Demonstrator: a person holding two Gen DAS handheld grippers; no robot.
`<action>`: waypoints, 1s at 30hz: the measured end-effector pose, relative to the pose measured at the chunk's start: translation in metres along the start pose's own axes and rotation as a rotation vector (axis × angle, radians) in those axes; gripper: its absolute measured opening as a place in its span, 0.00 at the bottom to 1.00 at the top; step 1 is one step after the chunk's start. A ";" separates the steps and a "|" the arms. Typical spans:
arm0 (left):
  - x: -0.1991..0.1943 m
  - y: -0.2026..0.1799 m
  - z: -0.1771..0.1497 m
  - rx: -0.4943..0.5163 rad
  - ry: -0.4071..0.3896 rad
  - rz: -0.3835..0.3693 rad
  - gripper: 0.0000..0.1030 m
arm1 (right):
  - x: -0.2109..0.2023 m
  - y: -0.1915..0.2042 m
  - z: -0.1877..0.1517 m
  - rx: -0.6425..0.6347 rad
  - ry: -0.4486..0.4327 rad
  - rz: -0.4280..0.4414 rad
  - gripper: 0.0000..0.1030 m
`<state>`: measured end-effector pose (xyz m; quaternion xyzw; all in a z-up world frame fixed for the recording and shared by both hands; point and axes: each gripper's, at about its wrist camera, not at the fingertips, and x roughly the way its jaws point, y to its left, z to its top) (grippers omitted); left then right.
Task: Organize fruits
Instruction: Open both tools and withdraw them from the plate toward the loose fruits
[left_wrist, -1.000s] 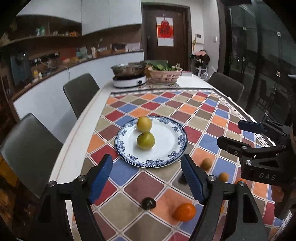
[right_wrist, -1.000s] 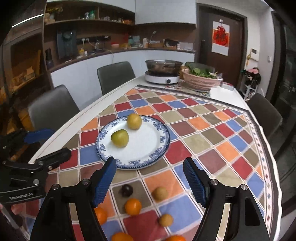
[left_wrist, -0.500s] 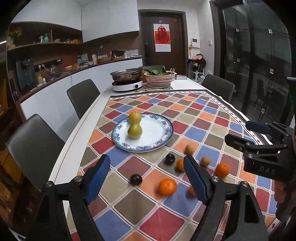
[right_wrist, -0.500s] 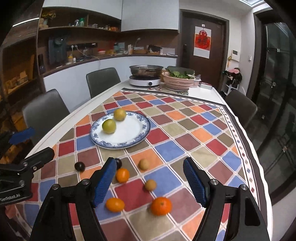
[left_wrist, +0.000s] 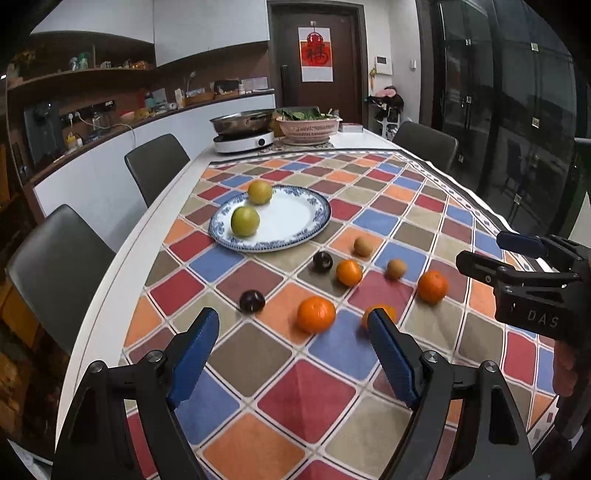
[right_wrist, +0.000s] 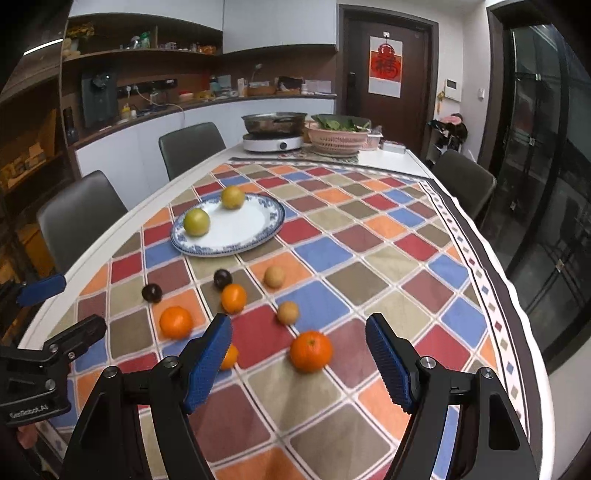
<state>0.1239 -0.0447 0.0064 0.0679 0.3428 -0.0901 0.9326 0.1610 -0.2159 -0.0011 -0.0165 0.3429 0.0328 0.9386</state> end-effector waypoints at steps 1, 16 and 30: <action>0.001 0.000 -0.002 0.003 0.003 -0.001 0.80 | 0.000 0.001 -0.003 0.000 0.005 0.000 0.73; 0.049 -0.010 -0.017 0.053 0.124 -0.029 0.80 | 0.034 -0.009 -0.035 0.030 0.136 -0.020 0.73; 0.095 -0.005 -0.003 0.029 0.156 -0.067 0.77 | 0.075 -0.015 -0.027 0.042 0.192 -0.036 0.72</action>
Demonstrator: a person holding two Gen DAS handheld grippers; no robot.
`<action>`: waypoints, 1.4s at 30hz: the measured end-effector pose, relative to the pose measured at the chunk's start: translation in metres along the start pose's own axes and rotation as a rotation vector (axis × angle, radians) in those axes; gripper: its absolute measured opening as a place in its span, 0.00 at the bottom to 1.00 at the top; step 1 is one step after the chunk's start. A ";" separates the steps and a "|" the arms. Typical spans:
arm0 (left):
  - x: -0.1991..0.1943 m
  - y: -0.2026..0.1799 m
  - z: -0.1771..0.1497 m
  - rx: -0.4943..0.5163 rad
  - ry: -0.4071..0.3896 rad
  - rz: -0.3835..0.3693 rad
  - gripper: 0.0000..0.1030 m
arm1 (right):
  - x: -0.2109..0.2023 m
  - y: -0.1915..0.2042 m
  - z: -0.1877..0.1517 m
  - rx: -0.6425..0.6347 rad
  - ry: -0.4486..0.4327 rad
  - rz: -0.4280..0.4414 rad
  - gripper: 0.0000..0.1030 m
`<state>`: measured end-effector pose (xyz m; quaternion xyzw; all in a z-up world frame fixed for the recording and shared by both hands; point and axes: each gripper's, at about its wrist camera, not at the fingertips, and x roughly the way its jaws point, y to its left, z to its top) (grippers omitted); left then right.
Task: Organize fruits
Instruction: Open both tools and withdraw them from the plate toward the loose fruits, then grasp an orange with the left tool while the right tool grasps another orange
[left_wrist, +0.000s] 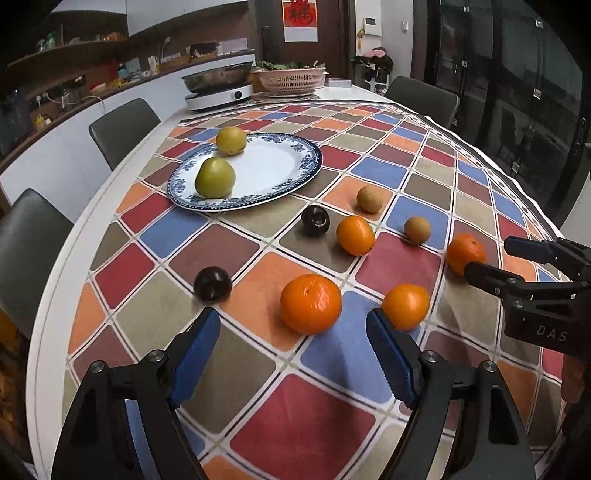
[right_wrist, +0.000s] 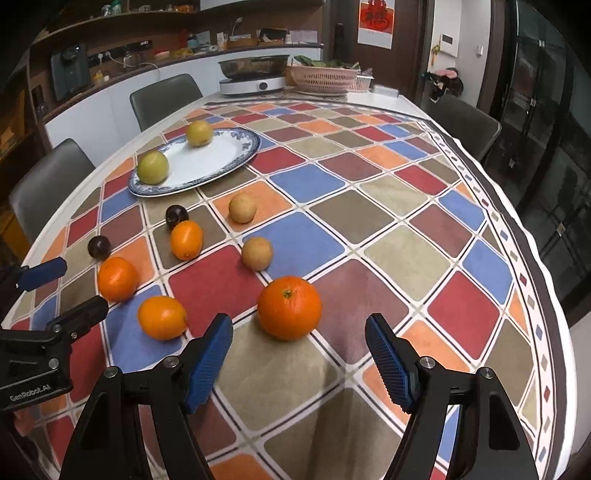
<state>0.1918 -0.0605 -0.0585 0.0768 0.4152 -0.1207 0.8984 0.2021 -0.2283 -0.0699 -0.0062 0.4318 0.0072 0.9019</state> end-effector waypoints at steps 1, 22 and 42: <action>0.002 0.000 0.001 -0.002 0.000 -0.007 0.74 | 0.001 0.000 0.001 0.000 0.002 0.000 0.72; 0.029 0.000 0.009 -0.036 0.048 -0.075 0.41 | 0.031 -0.001 0.008 0.011 0.055 0.012 0.54; 0.002 -0.002 0.015 -0.050 0.006 -0.072 0.39 | 0.002 0.012 0.012 -0.024 -0.018 0.104 0.41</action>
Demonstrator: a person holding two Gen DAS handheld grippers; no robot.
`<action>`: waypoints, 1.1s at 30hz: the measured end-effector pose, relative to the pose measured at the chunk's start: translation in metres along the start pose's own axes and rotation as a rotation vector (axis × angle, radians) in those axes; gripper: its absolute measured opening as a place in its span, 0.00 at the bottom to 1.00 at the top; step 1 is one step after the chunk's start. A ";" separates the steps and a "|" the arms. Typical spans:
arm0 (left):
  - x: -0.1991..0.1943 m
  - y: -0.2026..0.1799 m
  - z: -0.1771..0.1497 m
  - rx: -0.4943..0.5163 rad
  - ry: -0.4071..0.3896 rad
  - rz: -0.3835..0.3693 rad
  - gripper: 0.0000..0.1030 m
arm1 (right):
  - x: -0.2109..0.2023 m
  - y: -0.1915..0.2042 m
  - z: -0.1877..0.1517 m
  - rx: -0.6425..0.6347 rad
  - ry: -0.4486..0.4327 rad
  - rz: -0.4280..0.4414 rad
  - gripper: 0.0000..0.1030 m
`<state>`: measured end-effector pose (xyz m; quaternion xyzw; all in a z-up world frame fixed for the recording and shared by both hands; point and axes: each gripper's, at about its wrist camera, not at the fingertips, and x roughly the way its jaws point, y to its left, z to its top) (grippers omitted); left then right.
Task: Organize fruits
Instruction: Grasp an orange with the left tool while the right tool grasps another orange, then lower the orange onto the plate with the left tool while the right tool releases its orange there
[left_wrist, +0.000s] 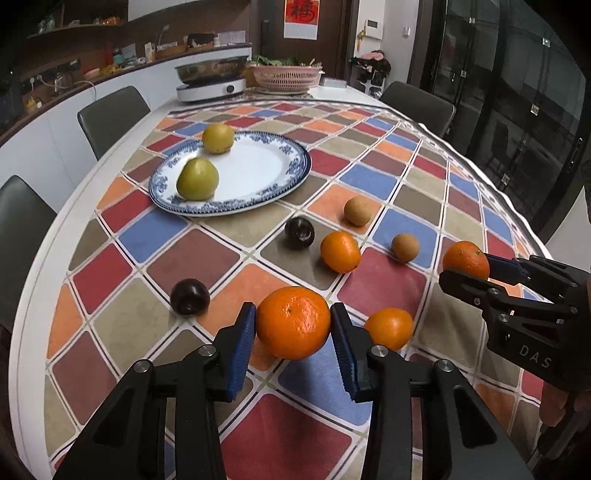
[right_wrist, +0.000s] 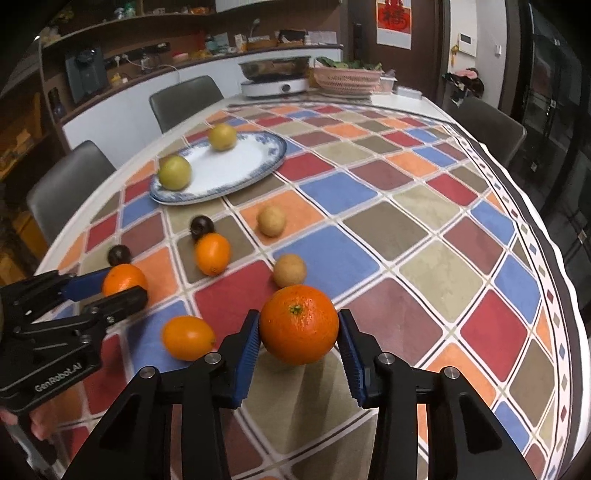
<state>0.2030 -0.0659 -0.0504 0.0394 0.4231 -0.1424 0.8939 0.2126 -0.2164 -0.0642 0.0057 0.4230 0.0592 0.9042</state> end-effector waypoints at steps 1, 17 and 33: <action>-0.003 0.000 0.001 -0.001 -0.006 0.000 0.39 | -0.004 0.002 0.001 -0.003 -0.009 0.009 0.41; -0.050 0.003 0.022 -0.013 -0.096 0.018 0.39 | -0.049 0.027 0.028 -0.051 -0.108 0.108 0.41; -0.060 0.026 0.062 0.011 -0.150 0.059 0.39 | -0.046 0.049 0.082 -0.145 -0.137 0.154 0.41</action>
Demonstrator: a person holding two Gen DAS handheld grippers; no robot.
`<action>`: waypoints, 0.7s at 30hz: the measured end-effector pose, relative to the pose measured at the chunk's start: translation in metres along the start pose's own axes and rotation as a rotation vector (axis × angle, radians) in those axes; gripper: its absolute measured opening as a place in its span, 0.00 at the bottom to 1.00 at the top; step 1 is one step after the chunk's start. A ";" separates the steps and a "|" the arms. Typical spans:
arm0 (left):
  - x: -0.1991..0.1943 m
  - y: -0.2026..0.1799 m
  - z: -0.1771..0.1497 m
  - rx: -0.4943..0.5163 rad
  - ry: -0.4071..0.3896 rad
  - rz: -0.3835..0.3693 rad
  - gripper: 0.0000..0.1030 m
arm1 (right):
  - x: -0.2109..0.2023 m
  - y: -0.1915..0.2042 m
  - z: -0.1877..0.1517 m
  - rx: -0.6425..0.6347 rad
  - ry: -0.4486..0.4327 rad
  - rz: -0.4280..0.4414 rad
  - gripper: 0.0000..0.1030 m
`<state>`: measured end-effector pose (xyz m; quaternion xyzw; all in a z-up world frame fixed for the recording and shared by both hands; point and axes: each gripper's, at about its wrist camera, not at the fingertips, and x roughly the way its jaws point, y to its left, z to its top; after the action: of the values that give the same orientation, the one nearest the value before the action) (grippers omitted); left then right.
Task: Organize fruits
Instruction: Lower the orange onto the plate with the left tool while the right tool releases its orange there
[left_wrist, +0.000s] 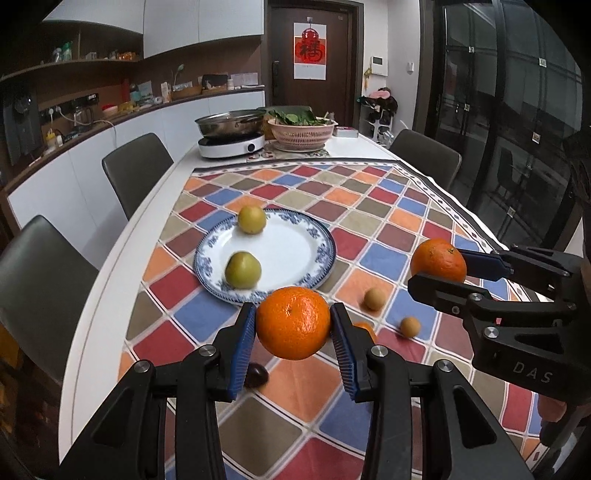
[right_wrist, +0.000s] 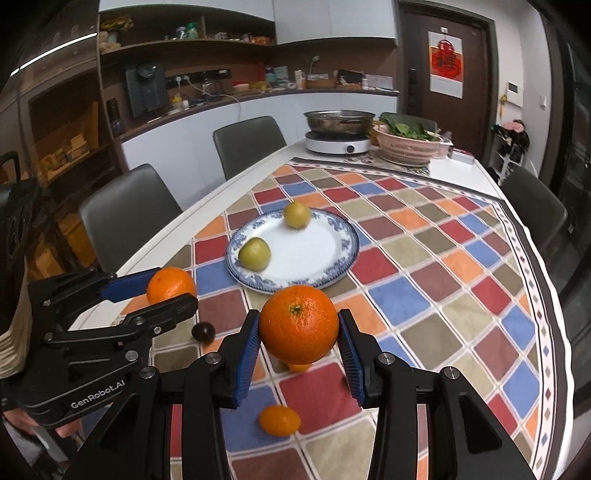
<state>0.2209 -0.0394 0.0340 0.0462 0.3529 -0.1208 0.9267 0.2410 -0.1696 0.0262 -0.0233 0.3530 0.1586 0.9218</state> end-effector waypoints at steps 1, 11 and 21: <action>0.001 0.002 0.002 0.000 -0.001 0.000 0.39 | 0.002 0.001 0.003 -0.008 0.000 0.000 0.41; 0.031 0.029 0.033 0.024 -0.015 -0.017 0.39 | 0.041 -0.003 0.043 -0.010 0.015 0.013 0.41; 0.093 0.058 0.062 0.037 0.055 -0.011 0.39 | 0.104 -0.007 0.075 -0.006 0.085 0.025 0.41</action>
<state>0.3426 -0.0114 0.0181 0.0648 0.3761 -0.1313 0.9150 0.3641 -0.1358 0.0134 -0.0284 0.3916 0.1698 0.9039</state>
